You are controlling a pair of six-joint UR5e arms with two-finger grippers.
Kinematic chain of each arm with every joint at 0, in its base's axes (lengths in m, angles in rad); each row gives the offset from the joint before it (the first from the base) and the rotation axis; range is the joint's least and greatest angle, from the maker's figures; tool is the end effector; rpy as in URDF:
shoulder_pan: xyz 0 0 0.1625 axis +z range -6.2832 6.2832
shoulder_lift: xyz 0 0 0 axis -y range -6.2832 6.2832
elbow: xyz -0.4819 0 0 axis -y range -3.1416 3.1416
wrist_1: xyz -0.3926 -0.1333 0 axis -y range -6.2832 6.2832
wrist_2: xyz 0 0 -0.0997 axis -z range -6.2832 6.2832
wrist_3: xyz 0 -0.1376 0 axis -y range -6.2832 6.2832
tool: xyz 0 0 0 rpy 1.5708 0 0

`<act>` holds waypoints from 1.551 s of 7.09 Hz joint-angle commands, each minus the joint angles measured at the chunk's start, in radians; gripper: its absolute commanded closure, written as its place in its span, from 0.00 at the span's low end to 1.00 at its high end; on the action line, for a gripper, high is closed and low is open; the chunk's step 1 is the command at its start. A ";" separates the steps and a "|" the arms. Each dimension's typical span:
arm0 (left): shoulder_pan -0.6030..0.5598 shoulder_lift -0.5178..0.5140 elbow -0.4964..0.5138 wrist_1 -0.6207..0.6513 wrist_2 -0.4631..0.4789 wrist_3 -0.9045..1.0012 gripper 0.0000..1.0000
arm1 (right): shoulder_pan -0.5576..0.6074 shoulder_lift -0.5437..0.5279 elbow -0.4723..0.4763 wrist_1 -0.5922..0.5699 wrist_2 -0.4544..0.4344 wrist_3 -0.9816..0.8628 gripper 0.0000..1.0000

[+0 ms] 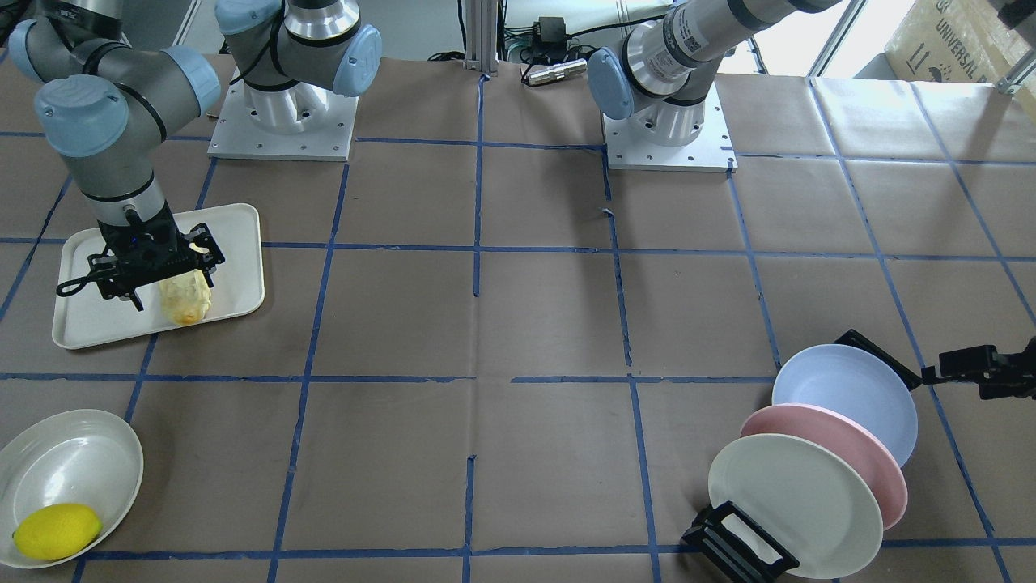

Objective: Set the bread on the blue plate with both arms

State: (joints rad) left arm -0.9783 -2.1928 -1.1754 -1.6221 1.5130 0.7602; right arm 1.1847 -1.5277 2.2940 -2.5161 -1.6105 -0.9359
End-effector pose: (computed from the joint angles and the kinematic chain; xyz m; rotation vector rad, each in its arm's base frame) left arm 0.2858 -0.6774 0.3065 -0.2321 -2.9019 -0.2648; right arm -0.0421 -0.4430 0.2542 0.8080 -2.8844 0.1757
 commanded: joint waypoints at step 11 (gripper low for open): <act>0.009 -0.145 0.084 -0.056 -0.093 -0.005 0.89 | 0.076 -0.042 -0.276 0.542 0.014 0.243 0.84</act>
State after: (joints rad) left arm -0.9692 -2.3398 -1.1189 -1.6538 1.4174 0.7537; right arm 1.1997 -1.5615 2.1390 -2.1664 -1.5896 -0.7788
